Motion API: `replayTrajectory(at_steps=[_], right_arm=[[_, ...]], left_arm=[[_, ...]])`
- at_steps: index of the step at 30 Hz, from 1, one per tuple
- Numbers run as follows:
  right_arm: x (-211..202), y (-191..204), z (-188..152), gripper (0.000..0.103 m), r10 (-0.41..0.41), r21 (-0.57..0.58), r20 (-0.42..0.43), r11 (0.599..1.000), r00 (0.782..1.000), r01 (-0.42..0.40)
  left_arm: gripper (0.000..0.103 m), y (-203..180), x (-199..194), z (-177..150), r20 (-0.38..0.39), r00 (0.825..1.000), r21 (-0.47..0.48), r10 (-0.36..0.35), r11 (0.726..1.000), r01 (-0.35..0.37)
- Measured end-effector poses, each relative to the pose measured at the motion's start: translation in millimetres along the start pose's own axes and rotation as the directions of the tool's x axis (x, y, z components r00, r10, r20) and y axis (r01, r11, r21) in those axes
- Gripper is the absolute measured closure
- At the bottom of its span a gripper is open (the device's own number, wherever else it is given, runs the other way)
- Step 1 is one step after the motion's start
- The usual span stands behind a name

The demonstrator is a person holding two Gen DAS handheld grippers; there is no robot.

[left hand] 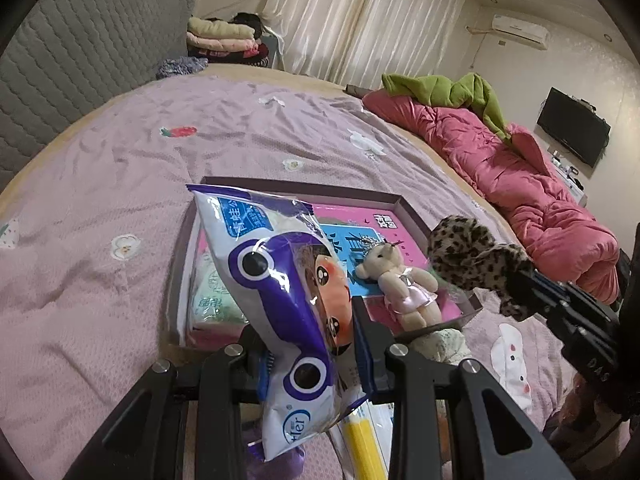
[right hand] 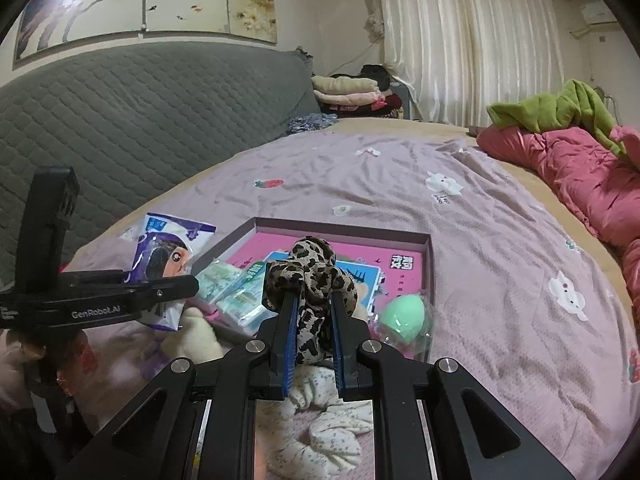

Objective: Organize soft objects
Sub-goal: 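Carry the wet-wipe pack and scrunchie over the tray with both grippers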

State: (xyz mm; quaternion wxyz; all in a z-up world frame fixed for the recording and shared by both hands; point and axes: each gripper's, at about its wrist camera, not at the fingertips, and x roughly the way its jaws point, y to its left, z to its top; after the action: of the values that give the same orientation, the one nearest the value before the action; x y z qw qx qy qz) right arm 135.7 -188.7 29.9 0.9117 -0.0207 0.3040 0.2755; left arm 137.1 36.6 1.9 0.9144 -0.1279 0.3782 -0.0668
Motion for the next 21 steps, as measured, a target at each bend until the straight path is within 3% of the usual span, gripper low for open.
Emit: replayTrajectory(at_steps=[21], right_arm=[[21.1, -22.5, 18.6, 0.088, -0.064, 0.021, 0.034, 0.998, 0.997, 0.064]], left_arm=[[0.070, 13.9, 34.3, 19.0, -0.052, 0.999, -0.009, -0.016, 1.000, 0.016]])
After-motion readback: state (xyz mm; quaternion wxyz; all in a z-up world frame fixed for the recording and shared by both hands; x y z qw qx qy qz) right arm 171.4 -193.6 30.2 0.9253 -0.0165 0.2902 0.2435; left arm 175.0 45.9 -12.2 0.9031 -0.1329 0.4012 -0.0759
